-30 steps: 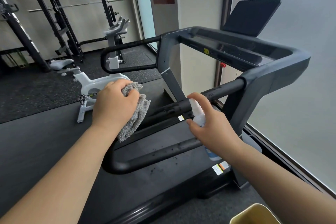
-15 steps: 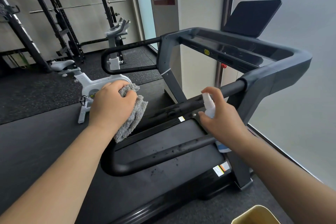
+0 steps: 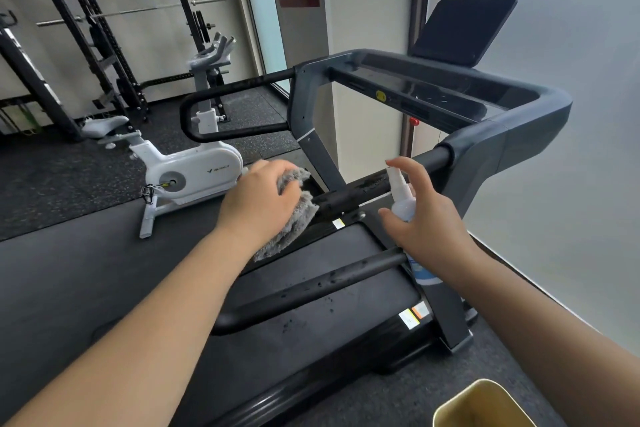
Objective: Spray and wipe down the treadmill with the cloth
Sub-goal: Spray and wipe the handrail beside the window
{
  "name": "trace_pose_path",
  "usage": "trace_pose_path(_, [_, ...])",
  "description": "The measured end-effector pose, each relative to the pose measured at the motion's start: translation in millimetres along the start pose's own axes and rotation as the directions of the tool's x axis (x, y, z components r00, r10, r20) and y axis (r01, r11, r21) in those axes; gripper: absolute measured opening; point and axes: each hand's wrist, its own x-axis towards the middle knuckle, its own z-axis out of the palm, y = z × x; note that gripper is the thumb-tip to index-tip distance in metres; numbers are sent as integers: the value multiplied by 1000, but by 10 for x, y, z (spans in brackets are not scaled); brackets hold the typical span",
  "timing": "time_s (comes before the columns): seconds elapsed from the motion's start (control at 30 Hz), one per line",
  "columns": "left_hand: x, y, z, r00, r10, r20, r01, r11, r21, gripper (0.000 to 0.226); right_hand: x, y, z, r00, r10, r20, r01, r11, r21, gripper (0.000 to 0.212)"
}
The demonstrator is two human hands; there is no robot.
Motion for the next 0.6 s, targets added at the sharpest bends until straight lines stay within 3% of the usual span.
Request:
trace_pose_path(0.07, [-59, -43, 148, 995, 20, 99, -37, 983, 178, 33, -16, 5, 1, 1000, 2, -11, -2, 1000, 5, 61])
trace_pose_path(0.13, [-142, -98, 211, 985, 33, 168, -84, 947, 310, 55, -32, 34, -13, 1000, 13, -10, -13, 1000, 7, 62])
trace_pose_path(0.23, [-164, -128, 208, 954, 63, 294, -167, 925, 342, 91, -50, 116, -54, 999, 36, -22, -36, 999, 5, 64])
trace_pose_path(0.6, [498, 886, 957, 906, 281, 317, -378, 874, 306, 77, -206, 343, -408, 981, 105, -161, -111, 994, -24, 64])
